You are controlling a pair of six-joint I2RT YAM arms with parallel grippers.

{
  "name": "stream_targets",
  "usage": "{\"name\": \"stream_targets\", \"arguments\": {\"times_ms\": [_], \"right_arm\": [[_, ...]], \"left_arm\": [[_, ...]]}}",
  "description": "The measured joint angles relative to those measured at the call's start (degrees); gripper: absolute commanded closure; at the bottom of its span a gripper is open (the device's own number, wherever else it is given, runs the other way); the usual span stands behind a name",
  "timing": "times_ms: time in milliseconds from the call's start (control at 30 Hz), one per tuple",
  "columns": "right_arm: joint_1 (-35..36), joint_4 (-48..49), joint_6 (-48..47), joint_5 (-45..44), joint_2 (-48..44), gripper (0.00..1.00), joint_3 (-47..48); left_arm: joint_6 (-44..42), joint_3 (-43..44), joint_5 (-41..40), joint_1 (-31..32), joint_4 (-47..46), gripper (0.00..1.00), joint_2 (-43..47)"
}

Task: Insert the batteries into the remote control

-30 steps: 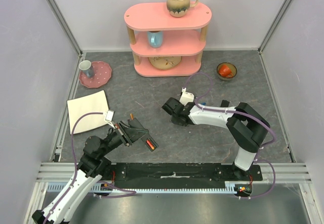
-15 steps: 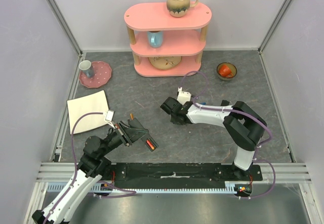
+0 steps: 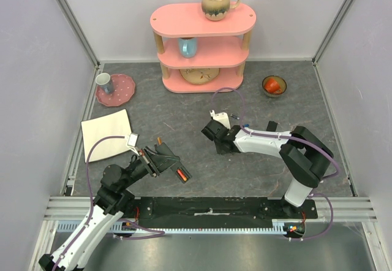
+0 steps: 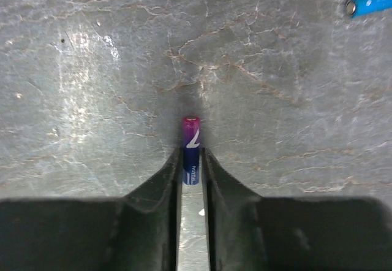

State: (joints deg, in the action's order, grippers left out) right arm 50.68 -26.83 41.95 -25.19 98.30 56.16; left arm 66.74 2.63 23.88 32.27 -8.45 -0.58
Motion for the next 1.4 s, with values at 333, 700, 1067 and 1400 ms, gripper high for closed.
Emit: {"name": "stream_targets", "arguments": {"times_ms": [333,700,1067,1400], "right_arm": [[-0.15,-0.15,-6.10,-0.13,-0.22,0.50,-0.04],[-1.64,1.64,-9.01,4.31,-1.49,0.52,-1.36],[-5.27,7.02,-8.55,11.85,-5.07,0.62,-6.29],[-5.38,8.37,-8.81,12.26,-6.51,0.65,-8.15]], "left_arm": [[0.00,0.00,-0.02,0.00,-0.20,0.98,-1.73],[0.00,0.00,-0.07,0.00,-0.24,0.98,-2.03],[0.00,0.00,-0.83,0.00,-0.83,0.98,-2.99],[0.00,0.00,-0.87,0.00,-2.89,0.98,-5.95]]}}
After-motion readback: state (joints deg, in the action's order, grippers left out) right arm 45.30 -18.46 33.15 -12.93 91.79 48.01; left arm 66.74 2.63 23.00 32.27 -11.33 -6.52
